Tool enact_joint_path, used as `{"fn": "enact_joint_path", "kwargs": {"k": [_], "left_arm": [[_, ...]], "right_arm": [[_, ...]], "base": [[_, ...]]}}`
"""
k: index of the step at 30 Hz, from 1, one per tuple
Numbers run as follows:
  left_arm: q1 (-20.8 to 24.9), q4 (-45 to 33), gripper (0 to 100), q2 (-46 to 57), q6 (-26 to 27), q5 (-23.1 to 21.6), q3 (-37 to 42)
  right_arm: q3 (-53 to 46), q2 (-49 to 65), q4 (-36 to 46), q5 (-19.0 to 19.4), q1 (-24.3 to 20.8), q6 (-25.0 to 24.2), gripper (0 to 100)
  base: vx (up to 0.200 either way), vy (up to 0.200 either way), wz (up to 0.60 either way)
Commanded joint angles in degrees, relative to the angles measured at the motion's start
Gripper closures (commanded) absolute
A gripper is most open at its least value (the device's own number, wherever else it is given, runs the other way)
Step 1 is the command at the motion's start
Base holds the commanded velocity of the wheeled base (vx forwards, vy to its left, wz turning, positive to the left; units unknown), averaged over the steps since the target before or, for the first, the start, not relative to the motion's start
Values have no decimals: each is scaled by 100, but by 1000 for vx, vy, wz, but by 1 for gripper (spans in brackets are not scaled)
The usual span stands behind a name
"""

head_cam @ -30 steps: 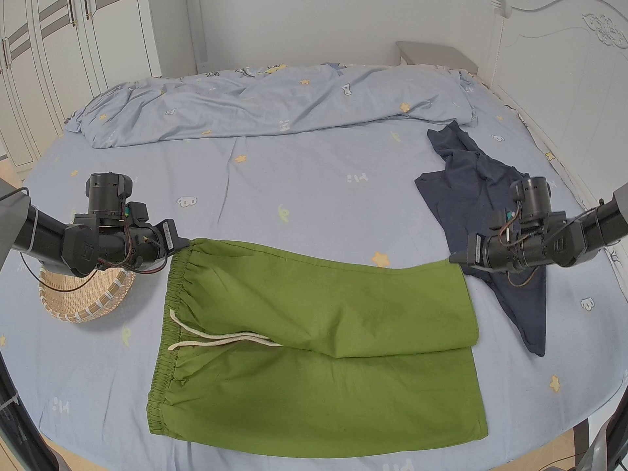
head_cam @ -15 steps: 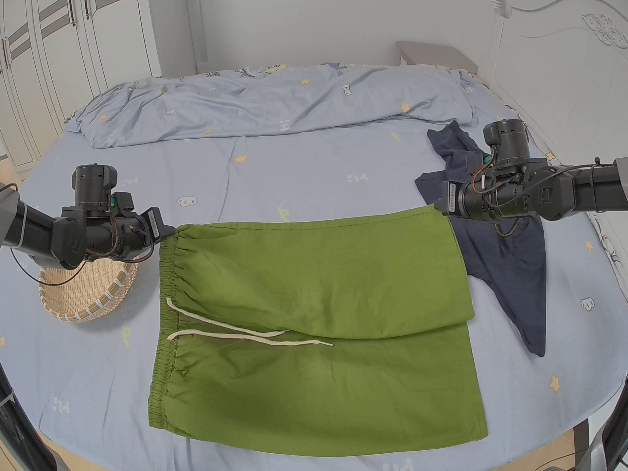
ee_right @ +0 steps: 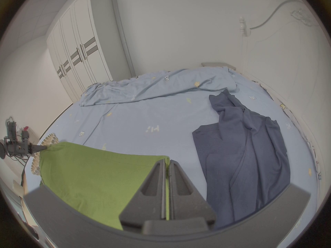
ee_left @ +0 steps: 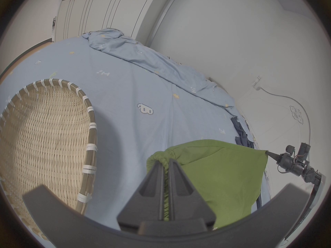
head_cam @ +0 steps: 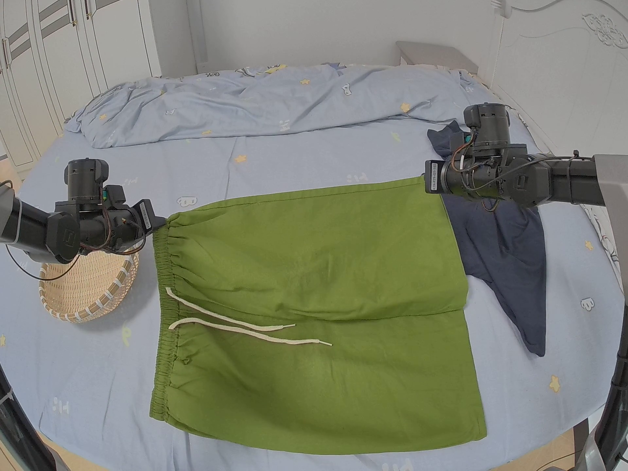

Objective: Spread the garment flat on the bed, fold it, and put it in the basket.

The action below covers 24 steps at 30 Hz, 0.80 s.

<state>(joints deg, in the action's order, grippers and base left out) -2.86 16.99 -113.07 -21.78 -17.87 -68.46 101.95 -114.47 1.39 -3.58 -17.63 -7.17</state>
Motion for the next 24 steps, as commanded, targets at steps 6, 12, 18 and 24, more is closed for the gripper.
{"fn": "enact_joint_path", "kwargs": {"k": [6,12,18,24], "left_arm": [[-83,6,100,-163,280,3,-18],[-109,6,100,-233,280,3,-88],[-135,6,100,-277,289,3,-106],[-135,6,100,-453,289,3,-282]], "right_arm": [[985,-805,19,-125,-109,242,100],[1264,-1104,19,-230,-127,339,100],[1264,-1253,-7,-230,-127,339,100],[1264,-1482,116,-239,-101,339,100]], "base": [[0,0,0],[0,0,0],[0,0,0],[0,0,0]]}}
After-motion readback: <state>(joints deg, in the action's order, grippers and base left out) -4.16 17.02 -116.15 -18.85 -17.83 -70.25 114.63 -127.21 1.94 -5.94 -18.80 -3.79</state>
